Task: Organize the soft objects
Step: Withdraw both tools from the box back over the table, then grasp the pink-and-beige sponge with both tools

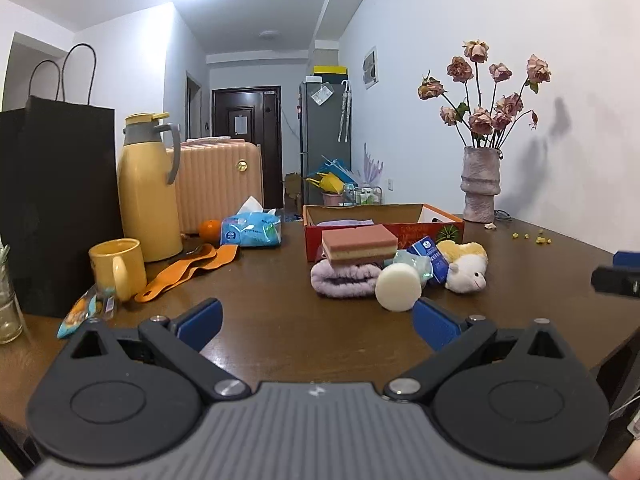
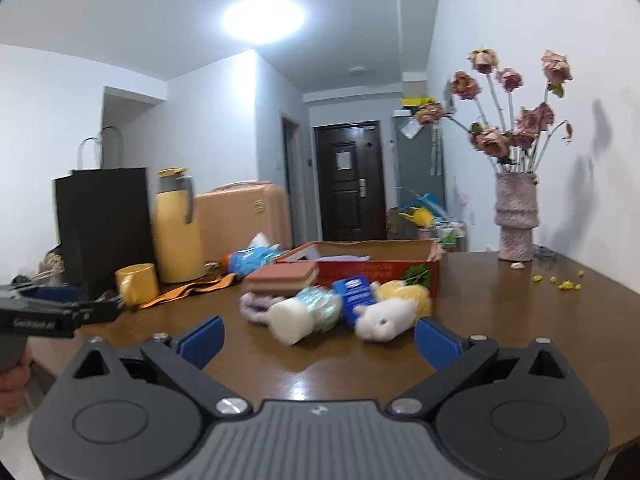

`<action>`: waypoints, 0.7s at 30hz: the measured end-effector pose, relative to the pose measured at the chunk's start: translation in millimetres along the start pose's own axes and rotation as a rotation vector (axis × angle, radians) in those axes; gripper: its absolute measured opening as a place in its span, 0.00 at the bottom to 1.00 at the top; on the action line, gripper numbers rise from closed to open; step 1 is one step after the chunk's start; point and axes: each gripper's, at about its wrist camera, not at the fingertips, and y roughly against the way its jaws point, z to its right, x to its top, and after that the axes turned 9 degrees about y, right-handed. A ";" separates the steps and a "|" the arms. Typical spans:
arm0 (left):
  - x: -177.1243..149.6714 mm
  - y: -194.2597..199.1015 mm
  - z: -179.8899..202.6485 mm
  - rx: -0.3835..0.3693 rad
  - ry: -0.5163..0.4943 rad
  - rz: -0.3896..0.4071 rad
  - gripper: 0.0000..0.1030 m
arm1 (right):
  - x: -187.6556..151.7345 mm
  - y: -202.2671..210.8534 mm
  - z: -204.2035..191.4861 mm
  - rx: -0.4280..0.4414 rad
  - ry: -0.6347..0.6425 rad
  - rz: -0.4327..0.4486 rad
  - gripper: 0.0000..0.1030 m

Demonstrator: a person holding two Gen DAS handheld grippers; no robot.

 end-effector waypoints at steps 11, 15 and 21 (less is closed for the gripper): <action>-1.7 -20.9 -3.6 0.011 0.027 -0.040 1.00 | -7.1 -16.7 -23.1 0.021 0.075 -0.032 0.99; -6.0 -41.9 -1.9 -0.004 0.041 -0.089 1.00 | -15.6 -31.4 -19.5 0.006 0.071 -0.060 0.94; -2.6 -76.8 5.0 -0.031 0.057 -0.132 1.00 | -12.3 -59.9 -2.1 -0.003 -0.004 -0.090 0.94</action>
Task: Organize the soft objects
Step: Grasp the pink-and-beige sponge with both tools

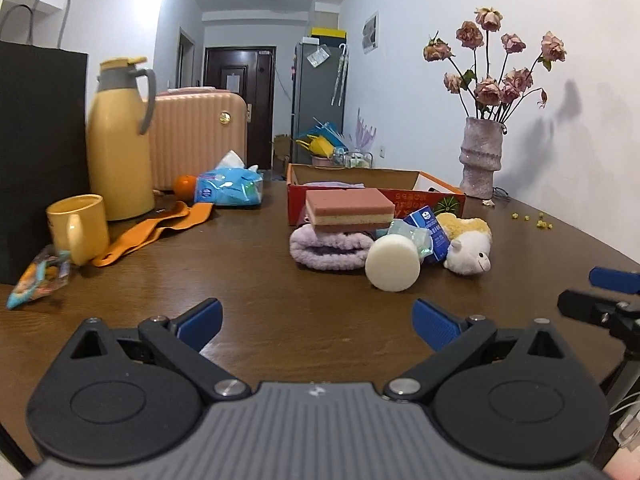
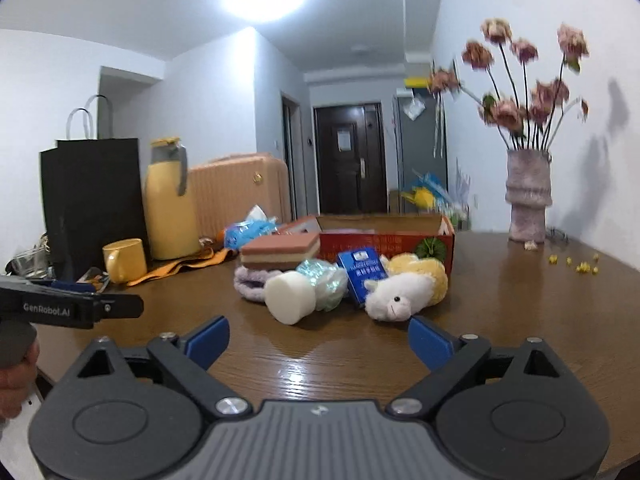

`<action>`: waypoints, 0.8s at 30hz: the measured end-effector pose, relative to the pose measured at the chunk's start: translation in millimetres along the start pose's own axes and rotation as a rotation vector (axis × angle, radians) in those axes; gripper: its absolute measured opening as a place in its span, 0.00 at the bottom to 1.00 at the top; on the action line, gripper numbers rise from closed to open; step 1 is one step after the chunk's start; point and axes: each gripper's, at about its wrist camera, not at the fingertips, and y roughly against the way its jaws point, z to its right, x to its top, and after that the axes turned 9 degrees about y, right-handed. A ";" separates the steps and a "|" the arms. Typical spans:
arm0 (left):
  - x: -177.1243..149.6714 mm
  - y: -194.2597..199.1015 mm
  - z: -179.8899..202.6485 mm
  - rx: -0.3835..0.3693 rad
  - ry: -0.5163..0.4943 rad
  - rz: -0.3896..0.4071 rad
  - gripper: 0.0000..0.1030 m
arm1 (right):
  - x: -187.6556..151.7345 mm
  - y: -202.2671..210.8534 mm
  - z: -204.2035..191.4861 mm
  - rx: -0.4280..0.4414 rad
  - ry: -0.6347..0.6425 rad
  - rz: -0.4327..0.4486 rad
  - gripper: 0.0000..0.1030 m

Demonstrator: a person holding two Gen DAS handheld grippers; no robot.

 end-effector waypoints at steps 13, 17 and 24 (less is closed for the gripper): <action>53.2 -92.5 -2.2 -0.002 0.052 -0.026 0.93 | 38.2 -93.0 24.0 0.044 -0.080 -0.043 0.90; 74.6 -123.2 -6.1 -0.009 0.064 -0.045 0.77 | 55.9 -131.2 25.6 0.079 -0.094 -0.055 0.80; 100.6 -175.1 -16.7 -0.084 0.126 -0.112 0.63 | 76.6 -199.6 25.0 0.143 -0.138 -0.065 0.68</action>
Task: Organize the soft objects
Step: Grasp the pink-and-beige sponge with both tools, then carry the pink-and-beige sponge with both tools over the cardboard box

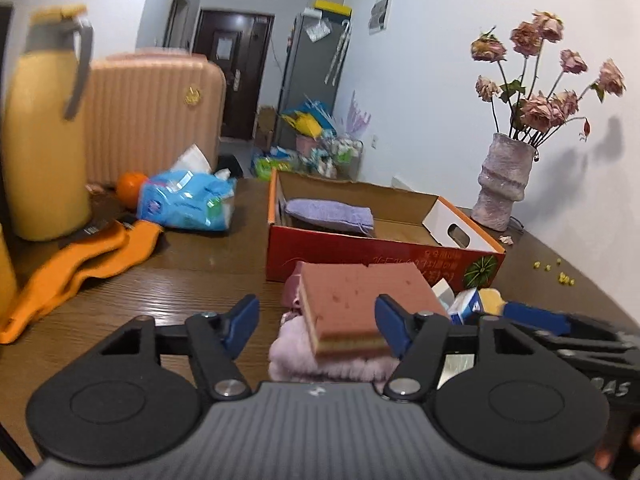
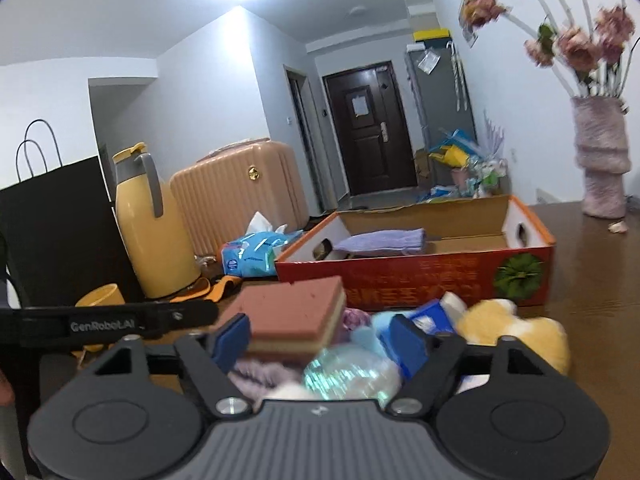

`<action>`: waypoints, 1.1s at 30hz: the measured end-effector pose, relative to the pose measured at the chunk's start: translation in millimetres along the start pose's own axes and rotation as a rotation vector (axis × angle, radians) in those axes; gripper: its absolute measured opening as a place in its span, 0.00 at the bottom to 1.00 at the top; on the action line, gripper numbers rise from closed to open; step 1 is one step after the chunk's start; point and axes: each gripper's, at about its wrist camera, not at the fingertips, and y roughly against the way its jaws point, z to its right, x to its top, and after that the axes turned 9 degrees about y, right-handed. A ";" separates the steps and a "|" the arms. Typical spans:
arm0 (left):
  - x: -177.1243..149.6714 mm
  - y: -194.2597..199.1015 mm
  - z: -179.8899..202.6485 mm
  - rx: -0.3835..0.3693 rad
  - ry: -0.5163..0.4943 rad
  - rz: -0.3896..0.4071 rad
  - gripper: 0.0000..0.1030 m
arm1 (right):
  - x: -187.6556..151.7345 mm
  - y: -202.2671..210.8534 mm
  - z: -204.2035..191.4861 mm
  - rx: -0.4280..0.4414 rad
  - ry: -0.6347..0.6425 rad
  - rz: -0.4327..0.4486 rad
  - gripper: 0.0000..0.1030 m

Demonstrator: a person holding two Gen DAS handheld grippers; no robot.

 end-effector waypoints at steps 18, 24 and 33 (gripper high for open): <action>14.7 -15.9 -3.5 -0.093 0.128 -0.075 0.25 | 7.5 -50.1 9.1 0.044 -0.141 -0.053 0.28; 2.5 40.5 20.3 -0.102 0.089 0.004 0.25 | 14.8 5.1 -12.9 0.030 -0.084 0.014 0.27; -29.9 99.5 43.1 -0.157 0.084 -0.010 0.24 | 0.4 86.9 -29.9 0.003 -0.077 0.032 0.27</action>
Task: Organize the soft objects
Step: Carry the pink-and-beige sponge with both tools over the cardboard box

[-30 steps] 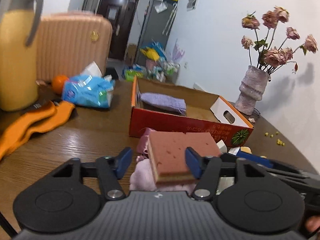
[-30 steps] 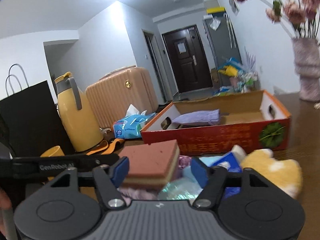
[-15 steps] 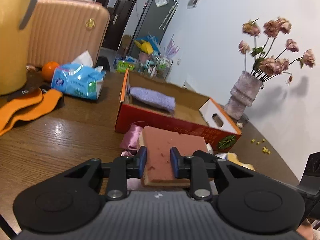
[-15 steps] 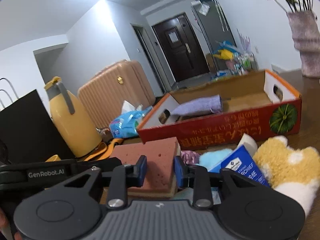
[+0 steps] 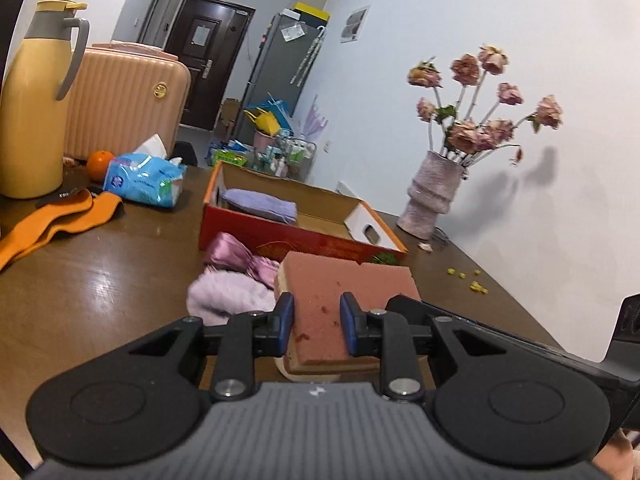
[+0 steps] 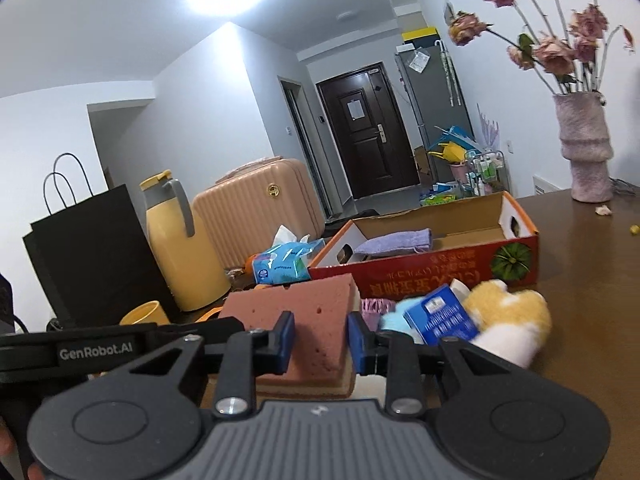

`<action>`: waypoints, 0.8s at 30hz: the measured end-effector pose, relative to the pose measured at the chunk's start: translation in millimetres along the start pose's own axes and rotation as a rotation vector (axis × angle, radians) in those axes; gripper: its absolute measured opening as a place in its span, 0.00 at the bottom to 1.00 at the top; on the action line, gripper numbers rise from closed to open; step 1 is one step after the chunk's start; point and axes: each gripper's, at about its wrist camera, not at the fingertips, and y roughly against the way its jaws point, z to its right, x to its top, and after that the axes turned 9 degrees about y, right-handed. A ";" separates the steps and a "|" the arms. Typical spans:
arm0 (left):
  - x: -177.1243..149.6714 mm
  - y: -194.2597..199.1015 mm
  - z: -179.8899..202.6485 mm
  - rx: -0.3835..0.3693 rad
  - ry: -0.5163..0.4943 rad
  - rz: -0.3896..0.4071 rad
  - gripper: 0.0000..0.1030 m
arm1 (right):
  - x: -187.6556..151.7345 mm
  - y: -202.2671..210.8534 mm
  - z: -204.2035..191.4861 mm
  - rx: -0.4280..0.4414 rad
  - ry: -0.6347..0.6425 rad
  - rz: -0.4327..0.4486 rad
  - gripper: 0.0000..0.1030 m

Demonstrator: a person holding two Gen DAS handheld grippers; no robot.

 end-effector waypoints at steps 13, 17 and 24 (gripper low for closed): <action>-3.1 4.5 16.2 -0.003 -0.028 0.012 0.24 | -0.9 24.4 1.5 -0.023 -0.003 0.021 0.27; 24.6 -24.1 17.2 0.010 -0.056 0.030 0.24 | 19.9 -4.0 16.2 -0.011 -0.019 0.016 0.27; 92.6 -97.5 12.6 0.029 -0.093 0.050 0.24 | 78.1 -83.9 53.6 0.008 -0.061 0.006 0.27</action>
